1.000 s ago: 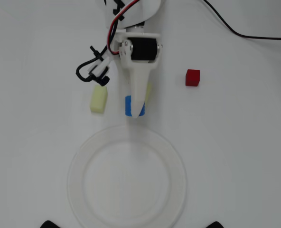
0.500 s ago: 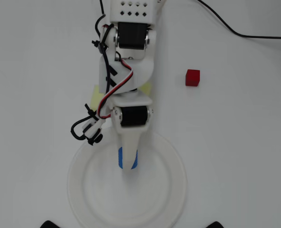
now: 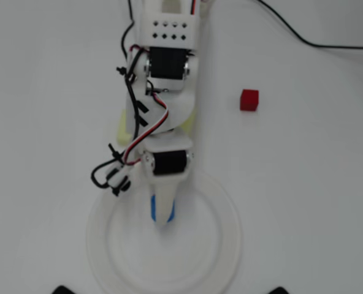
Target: Grasp a blue block and put it in the dish.
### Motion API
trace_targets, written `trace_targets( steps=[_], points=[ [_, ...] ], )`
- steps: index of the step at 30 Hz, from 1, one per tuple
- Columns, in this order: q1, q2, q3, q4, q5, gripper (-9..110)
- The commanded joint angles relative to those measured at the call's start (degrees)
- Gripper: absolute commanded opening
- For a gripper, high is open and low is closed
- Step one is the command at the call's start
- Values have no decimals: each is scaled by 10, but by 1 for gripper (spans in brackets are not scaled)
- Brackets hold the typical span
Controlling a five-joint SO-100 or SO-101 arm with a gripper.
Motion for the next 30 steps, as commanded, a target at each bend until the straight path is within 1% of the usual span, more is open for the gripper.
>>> trace_targets(
  steps=[1, 9, 15, 19, 24, 27, 30],
  points=[
    [4, 8, -30, 8, -11, 12],
    [5, 38, -30, 41, -9, 27],
    [5, 117, -30, 128, 2, 33],
    [0, 214, -26, 231, 11, 36],
    [-19, 379, 30, 326, 1, 37],
    [-29, 497, 91, 375, 7, 38],
    [-31, 632, 193, 396, 16, 37]
  ],
)
